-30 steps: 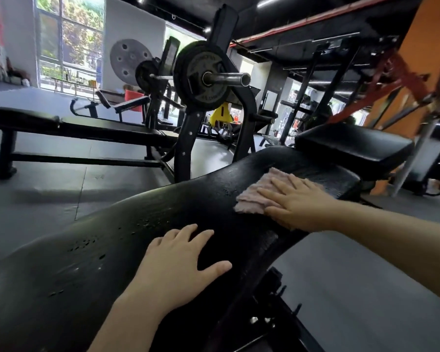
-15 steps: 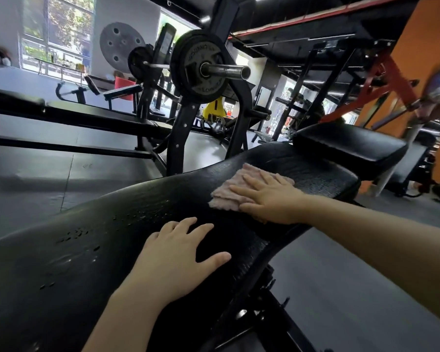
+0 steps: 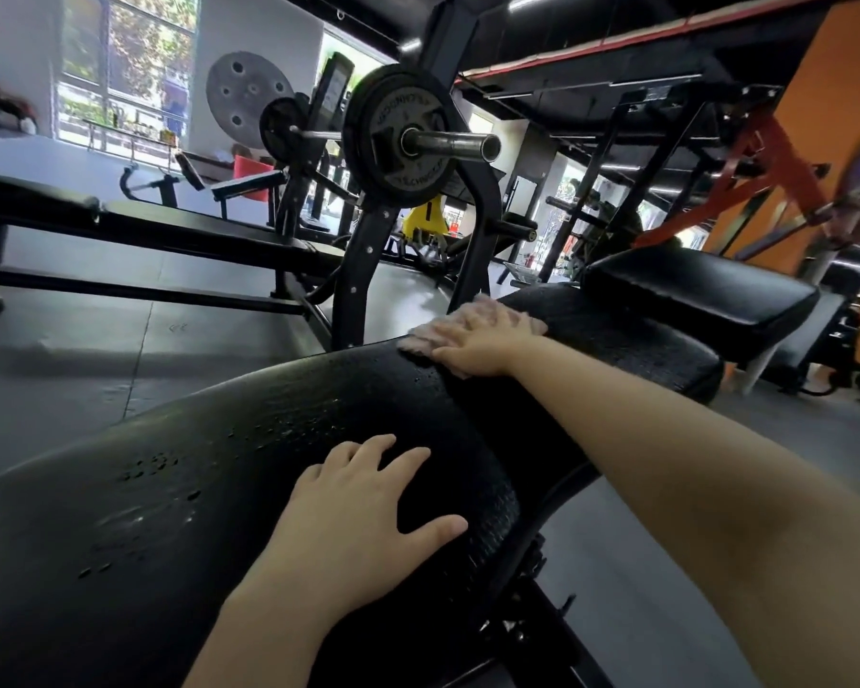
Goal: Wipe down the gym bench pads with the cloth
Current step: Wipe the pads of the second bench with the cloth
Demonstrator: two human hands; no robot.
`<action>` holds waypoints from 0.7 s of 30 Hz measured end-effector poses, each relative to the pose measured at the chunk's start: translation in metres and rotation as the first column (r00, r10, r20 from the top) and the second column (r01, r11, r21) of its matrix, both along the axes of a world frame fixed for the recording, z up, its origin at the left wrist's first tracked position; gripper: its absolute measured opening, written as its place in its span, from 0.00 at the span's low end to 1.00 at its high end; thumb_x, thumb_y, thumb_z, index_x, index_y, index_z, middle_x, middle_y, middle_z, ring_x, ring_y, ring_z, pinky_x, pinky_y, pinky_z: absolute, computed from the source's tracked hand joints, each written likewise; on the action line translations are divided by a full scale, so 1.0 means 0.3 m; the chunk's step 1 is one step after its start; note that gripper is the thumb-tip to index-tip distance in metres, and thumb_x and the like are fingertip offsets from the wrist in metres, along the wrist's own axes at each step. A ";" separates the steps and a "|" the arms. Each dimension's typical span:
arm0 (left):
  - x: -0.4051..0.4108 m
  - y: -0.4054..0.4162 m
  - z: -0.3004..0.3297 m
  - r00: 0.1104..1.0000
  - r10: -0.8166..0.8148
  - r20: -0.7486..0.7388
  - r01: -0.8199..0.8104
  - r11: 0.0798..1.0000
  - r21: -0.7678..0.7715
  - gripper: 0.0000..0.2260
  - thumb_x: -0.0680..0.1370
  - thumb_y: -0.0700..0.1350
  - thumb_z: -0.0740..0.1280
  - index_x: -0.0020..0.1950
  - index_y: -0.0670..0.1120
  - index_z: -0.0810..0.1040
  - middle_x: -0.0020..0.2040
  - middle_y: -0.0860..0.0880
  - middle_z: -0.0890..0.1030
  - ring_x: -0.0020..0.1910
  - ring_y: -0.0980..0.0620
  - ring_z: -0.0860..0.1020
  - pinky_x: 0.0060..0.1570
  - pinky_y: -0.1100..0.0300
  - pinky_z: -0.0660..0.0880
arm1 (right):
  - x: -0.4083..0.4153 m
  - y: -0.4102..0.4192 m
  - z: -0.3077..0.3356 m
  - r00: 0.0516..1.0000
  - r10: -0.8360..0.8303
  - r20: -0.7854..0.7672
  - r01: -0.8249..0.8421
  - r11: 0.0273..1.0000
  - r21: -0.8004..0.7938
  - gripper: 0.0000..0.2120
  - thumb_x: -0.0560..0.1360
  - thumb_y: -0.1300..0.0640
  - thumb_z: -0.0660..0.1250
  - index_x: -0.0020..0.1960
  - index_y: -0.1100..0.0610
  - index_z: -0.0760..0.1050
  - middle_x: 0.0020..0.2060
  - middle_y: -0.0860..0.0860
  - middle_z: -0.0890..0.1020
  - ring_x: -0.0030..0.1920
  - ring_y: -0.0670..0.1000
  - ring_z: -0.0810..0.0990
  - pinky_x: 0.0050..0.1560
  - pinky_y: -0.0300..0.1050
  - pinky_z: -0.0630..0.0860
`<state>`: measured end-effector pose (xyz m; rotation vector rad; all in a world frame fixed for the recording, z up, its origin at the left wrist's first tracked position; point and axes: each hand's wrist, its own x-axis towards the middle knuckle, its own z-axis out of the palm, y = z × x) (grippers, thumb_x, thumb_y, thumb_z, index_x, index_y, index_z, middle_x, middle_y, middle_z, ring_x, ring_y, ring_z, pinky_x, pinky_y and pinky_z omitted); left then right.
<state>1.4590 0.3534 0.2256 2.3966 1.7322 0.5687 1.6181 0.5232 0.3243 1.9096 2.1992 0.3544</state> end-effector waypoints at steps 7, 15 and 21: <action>0.003 0.009 -0.008 1.000 0.012 0.005 -0.012 1.000 0.003 0.34 0.71 0.72 0.50 0.75 0.62 0.51 0.76 0.57 0.52 0.74 0.53 0.51 0.72 0.52 0.56 | -0.169 -0.003 -0.103 0.985 0.173 0.007 -0.172 0.980 -0.098 0.27 0.78 0.35 0.50 0.75 0.34 0.48 0.78 0.49 0.44 0.75 0.62 0.39 0.70 0.65 0.36; -0.002 0.000 -0.016 0.999 -0.001 0.041 0.000 1.000 0.015 0.33 0.72 0.72 0.50 0.75 0.63 0.50 0.77 0.58 0.50 0.75 0.54 0.49 0.73 0.54 0.53 | 0.140 0.126 0.048 0.991 -0.129 -0.041 0.133 0.984 0.115 0.32 0.71 0.33 0.48 0.74 0.37 0.52 0.76 0.49 0.53 0.75 0.60 0.49 0.68 0.73 0.48; 0.000 0.006 -0.019 1.000 -0.003 0.016 0.002 1.000 0.029 0.33 0.72 0.71 0.49 0.75 0.62 0.48 0.77 0.57 0.50 0.75 0.53 0.49 0.73 0.53 0.53 | 0.166 0.138 0.084 0.942 -0.314 -0.119 0.326 0.940 0.102 0.33 0.75 0.34 0.49 0.77 0.42 0.45 0.77 0.55 0.42 0.74 0.67 0.38 0.67 0.73 0.36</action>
